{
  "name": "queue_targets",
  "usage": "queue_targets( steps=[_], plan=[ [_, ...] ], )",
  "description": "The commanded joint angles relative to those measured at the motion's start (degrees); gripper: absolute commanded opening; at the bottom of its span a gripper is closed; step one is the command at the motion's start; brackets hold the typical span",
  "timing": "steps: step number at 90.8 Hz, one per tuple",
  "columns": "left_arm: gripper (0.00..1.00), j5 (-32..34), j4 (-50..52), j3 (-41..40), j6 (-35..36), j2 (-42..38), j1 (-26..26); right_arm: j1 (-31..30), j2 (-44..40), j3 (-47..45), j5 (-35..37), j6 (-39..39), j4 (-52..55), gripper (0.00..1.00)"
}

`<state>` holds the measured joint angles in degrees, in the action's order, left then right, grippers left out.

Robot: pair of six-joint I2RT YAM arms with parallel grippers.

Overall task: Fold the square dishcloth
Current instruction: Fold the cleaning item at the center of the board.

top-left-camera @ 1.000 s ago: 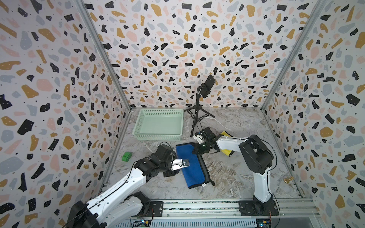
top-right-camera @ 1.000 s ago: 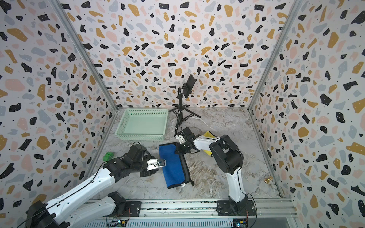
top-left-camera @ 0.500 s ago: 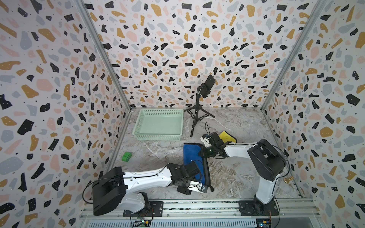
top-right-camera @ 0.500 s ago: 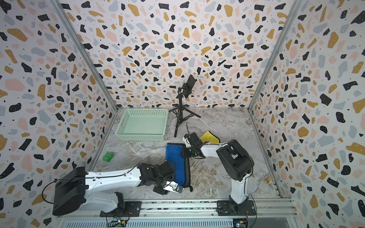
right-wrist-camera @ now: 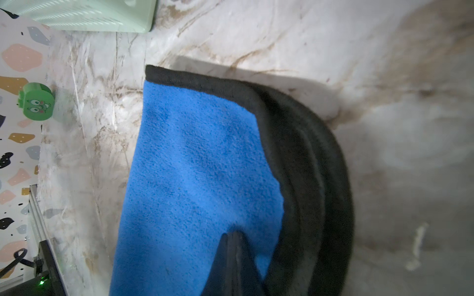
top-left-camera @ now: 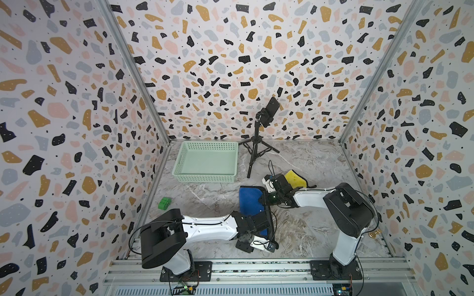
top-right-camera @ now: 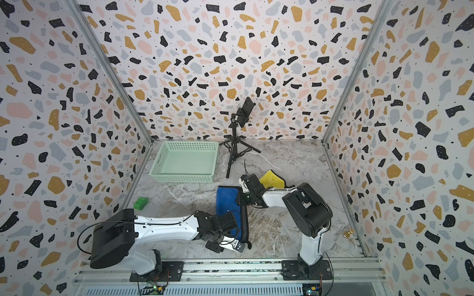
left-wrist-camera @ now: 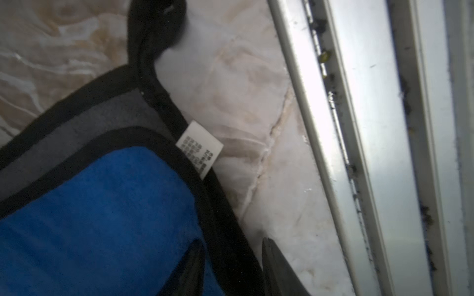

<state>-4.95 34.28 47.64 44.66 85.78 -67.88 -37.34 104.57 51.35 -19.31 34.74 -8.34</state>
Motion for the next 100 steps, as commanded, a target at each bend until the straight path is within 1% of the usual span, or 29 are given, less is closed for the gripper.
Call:
queue_targets(
  steps=[1, 9, 16, 26, 37, 54, 65, 81, 89, 96, 100],
  plan=[
    [0.43, -5.3, 7.4, 2.4, 1.4, -7.1, -0.6, 0.2, -0.9, -2.1, 4.6, -0.2, 6.5, 0.0],
    [0.51, -4.8, 5.5, 2.3, -0.2, -10.8, -0.6, 0.3, -1.3, -2.2, 4.9, -0.3, 6.5, 0.0],
    [0.54, 0.3, 0.2, 1.3, -1.1, -10.8, -0.6, 0.2, -1.2, -2.2, 4.8, -0.3, 6.5, 0.0],
    [0.58, 5.3, -4.0, 1.5, -2.5, -5.0, -0.6, 0.2, -0.9, -2.2, 4.8, -0.3, 6.6, 0.0],
    [0.59, 6.6, -4.8, 3.3, -5.3, 2.3, -0.7, 0.2, -1.1, -2.1, 5.1, -0.6, 6.9, 0.0],
    [0.58, 9.6, -8.5, 3.4, -5.7, 6.9, -0.7, 0.2, -1.5, -2.1, 4.9, -1.0, 6.9, 0.0],
    [0.51, 10.7, -9.6, 3.0, -5.1, 8.4, -0.7, 0.2, -1.6, -2.1, 4.6, -0.9, 6.9, 0.0],
    [0.37, 9.7, -8.2, 2.5, -4.3, 10.7, -0.8, 0.2, -2.0, -2.3, 4.8, -1.0, 7.0, 0.0],
    [0.22, 9.7, -7.0, 2.4, -3.8, 11.5, -0.8, 0.2, -2.2, -2.2, 5.2, -1.0, 7.2, 0.0],
    [0.0, 9.7, -5.4, 2.4, -3.7, 11.2, -0.9, 0.2, -2.5, -2.3, 5.4, -1.2, 7.3, 0.0],
    [0.0, 9.0, -4.3, 2.4, -3.7, 10.5, -0.9, 0.2, -2.9, -2.4, 5.4, -1.3, 7.3, 0.0]
  ],
)
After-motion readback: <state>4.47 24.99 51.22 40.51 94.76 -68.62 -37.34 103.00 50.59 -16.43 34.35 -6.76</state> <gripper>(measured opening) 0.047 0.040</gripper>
